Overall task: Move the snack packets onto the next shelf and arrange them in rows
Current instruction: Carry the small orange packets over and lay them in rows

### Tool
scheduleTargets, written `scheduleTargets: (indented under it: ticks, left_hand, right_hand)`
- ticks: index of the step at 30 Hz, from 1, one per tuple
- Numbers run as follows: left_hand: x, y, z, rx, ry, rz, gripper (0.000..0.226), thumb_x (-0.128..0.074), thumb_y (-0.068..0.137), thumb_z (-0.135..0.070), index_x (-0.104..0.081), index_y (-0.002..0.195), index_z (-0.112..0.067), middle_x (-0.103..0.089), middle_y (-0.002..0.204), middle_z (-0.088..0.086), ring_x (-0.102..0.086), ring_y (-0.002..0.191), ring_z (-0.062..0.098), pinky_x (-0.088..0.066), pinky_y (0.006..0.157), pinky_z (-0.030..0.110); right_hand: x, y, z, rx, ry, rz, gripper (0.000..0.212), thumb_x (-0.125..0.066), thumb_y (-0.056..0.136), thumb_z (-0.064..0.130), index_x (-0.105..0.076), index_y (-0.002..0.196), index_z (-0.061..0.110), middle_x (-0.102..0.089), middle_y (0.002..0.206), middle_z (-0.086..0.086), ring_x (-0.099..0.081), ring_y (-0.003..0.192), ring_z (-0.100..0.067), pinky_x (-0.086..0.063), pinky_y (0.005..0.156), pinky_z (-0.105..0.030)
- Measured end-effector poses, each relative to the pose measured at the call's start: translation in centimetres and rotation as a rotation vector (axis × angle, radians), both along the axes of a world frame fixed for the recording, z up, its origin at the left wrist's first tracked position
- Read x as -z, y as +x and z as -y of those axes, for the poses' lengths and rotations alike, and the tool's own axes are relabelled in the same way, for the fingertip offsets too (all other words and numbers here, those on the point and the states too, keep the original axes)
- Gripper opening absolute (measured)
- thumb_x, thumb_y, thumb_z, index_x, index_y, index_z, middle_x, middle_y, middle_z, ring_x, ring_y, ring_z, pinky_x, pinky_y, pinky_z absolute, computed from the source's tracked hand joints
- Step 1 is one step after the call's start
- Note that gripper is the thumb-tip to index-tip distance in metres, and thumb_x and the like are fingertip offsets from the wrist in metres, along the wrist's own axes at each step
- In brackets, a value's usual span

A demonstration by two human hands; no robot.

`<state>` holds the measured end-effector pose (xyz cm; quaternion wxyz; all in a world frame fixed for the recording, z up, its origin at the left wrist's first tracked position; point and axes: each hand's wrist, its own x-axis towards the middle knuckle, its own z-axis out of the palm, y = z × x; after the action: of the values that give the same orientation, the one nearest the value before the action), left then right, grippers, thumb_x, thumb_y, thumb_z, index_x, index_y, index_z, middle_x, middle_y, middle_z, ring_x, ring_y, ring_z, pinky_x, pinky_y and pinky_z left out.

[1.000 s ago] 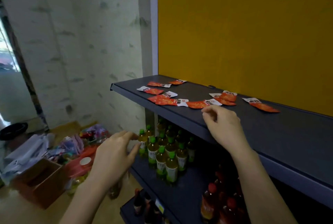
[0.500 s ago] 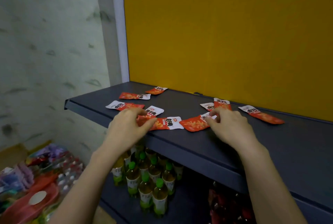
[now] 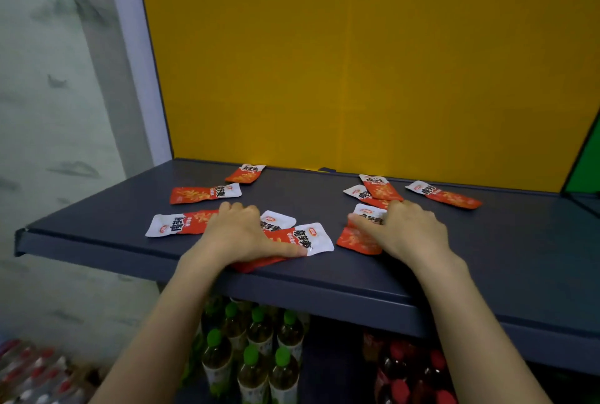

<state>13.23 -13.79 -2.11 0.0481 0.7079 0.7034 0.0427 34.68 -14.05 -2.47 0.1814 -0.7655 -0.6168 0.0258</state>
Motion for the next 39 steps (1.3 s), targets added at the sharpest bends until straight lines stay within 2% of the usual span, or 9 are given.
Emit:
scheduleTargets:
  ticks: [3,6,11,17,20,25,30,34,39]
  left_hand:
    - [-0.5,-0.4,-0.5,0.052,-0.070,0.098,0.087,-0.061,0.057,-0.076,-0.052,0.117,-0.013,-0.049,0.126,0.006,-0.037,0.121,0.025,-0.038,0.099,0.038]
    - [-0.6,-0.7,-1.0,0.110,-0.093,0.203,0.076,-0.069,0.059,-0.067,-0.056,0.109,-0.011,-0.050,0.120,0.005,-0.041,0.118,0.023,-0.041,0.097,0.036]
    - [-0.5,-1.1,-1.7,0.191,-0.169,0.306,0.065,-0.074,0.060,-0.059,-0.047,0.105,-0.021,-0.051,0.113,-0.001,-0.049,0.104,0.018,-0.041,0.078,0.030]
    - [-1.6,-1.0,-2.2,0.249,-0.183,0.210,0.077,-0.073,0.062,-0.060,-0.044,0.117,-0.015,-0.052,0.118,0.003,-0.053,0.106,0.022,-0.045,0.085,0.033]
    - [-1.7,-1.3,-2.4,0.304,-0.201,0.249,0.070,-0.072,0.065,-0.057,-0.047,0.116,-0.016,-0.057,0.115,0.002,-0.057,0.102,0.020,-0.046,0.084,0.031]
    - [0.0,-2.6,-3.3,0.332,-0.231,0.702,0.042,-0.075,0.070,-0.043,-0.059,0.099,-0.016,-0.068,0.097,0.006,-0.066,0.088,0.023,-0.053,0.083,0.041]
    - [0.0,-1.8,-3.2,0.298,-0.240,1.256,0.023,-0.065,0.083,-0.025,-0.055,0.101,-0.014,-0.067,0.075,0.002,-0.064,0.057,0.011,-0.051,0.056,0.025]
    - [-0.6,2.0,-2.5,0.344,-0.271,1.388,0.010,-0.060,0.087,-0.021,-0.055,0.094,-0.018,-0.067,0.078,0.003,-0.065,0.051,0.005,-0.052,0.047,0.021]
    - [-0.4,10.2,-0.6,0.404,-0.308,1.433,0.005,-0.055,0.089,-0.013,-0.055,0.090,-0.017,-0.066,0.078,0.002,-0.064,0.053,0.005,-0.050,0.054,0.024]
  right_hand:
    - [0.5,-1.1,-0.4,0.066,0.012,0.052,0.084,-0.042,0.074,0.078,-0.052,0.123,0.010,-0.050,0.131,-0.010,-0.048,0.122,-0.030,-0.044,0.088,-0.038]
    - [0.9,-1.1,-0.7,0.093,-0.004,0.050,0.081,-0.050,0.074,0.073,-0.051,0.125,0.011,-0.047,0.133,-0.010,-0.047,0.123,-0.030,-0.044,0.090,-0.038]
    - [0.8,-0.5,-0.2,0.098,-0.072,-0.077,0.056,-0.057,0.075,0.066,-0.058,0.101,0.016,-0.059,0.121,-0.009,-0.055,0.113,-0.032,-0.044,0.082,-0.036]
    - [0.6,-0.7,0.9,0.141,-0.057,-0.133,0.070,-0.062,0.079,0.054,-0.038,0.132,0.015,-0.048,0.136,-0.012,-0.045,0.125,-0.035,-0.040,0.095,-0.039]
    - [0.6,-0.6,1.5,0.144,-0.029,-0.157,0.064,-0.060,0.083,0.048,-0.037,0.133,0.016,-0.048,0.136,-0.012,-0.045,0.125,-0.035,-0.040,0.096,-0.040]
    - [1.7,-0.4,2.2,0.152,0.080,-0.227,0.040,-0.052,0.088,0.045,-0.049,0.116,0.016,-0.059,0.122,-0.010,-0.051,0.115,-0.034,-0.041,0.088,-0.038]
    - [1.9,0.5,4.4,0.088,0.323,-0.707,0.012,-0.058,0.089,0.028,-0.056,0.095,0.018,-0.065,0.090,0.003,-0.062,0.092,-0.021,-0.047,0.075,-0.031]
    - [1.6,3.5,7.8,0.125,0.460,-0.844,0.005,-0.058,0.089,0.025,-0.056,0.085,0.026,-0.068,0.098,-0.002,-0.065,0.092,-0.020,-0.050,0.088,-0.040]
    - [2.2,9.5,13.0,0.252,0.559,-0.861,0.003,-0.057,0.090,0.026,-0.056,0.087,0.026,-0.068,0.102,-0.003,-0.065,0.095,-0.022,-0.050,0.091,-0.043]
